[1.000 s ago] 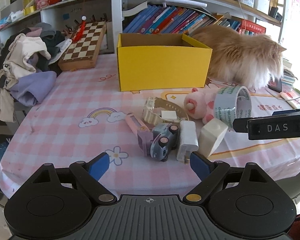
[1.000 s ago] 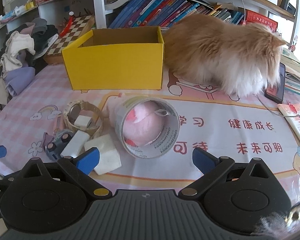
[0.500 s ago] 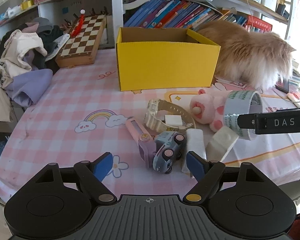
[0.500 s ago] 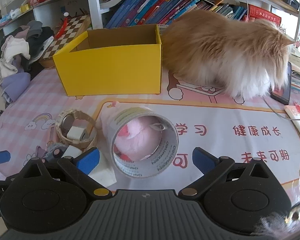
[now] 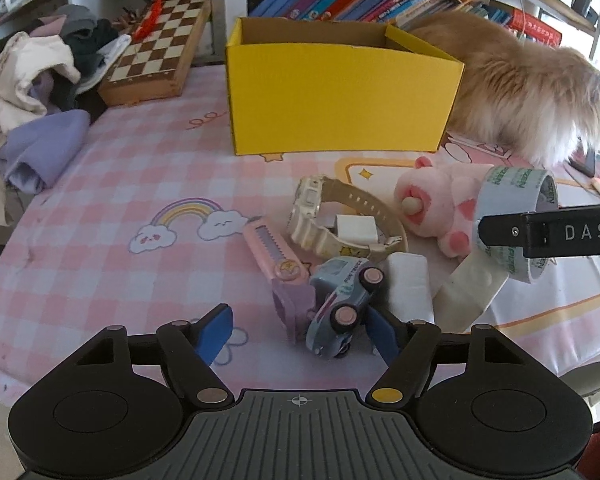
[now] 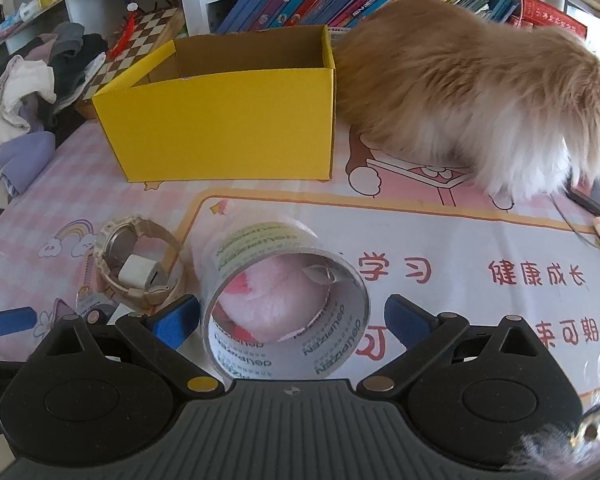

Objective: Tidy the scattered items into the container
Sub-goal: 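Grasp the grey toy car with the left tool while the right tool grasps the tape roll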

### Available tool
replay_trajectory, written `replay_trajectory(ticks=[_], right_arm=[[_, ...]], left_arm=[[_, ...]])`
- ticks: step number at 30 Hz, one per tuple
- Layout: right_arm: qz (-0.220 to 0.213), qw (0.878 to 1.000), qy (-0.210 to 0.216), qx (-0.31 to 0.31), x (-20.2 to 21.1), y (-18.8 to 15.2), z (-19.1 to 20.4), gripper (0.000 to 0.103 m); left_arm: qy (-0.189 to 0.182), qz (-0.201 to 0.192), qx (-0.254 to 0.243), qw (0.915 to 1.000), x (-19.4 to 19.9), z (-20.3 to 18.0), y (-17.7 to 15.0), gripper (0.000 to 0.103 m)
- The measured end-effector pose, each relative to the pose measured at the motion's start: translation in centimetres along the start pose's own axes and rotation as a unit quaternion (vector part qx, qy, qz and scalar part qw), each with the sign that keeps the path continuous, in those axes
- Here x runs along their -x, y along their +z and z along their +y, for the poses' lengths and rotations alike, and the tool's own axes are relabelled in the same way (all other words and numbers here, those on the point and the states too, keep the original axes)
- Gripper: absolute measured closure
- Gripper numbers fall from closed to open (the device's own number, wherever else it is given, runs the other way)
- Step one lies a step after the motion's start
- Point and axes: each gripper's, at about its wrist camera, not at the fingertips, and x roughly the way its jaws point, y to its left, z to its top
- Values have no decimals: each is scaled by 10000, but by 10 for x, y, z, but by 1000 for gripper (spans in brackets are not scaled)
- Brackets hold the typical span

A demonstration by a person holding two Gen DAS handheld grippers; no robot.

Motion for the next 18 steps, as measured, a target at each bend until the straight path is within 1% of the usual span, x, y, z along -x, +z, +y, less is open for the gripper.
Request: replay_trajectory(ticks=[2, 5, 8, 10, 14, 16, 18], right_arm=[[23, 10000, 39, 21, -3, 2, -1, 2], [61, 9999, 110, 55, -6, 3, -1, 5], [77, 9997, 205, 82, -7, 5, -2, 11], [71, 9995, 277, 107, -7, 5, -2, 18], [46, 9995, 301, 99, -5, 4, -3, 18], [38, 9995, 299, 77, -5, 5, -4, 18], [25, 9995, 300, 87, -3, 5, -4, 18]], left_arm=[[-27, 42, -33, 10000, -4, -2, 2, 33], [-70, 73, -46, 9999, -9, -4, 4, 34], [-101, 120, -47, 9999, -11, -6, 5, 37], [-127, 157, -44, 9998, -12, -7, 5, 42], [-120, 149, -37, 9998, -9, -7, 4, 43], [-126, 152, -19, 9998, -8, -7, 4, 47], [-144, 153, -15, 9998, -8, -8, 3, 50]])
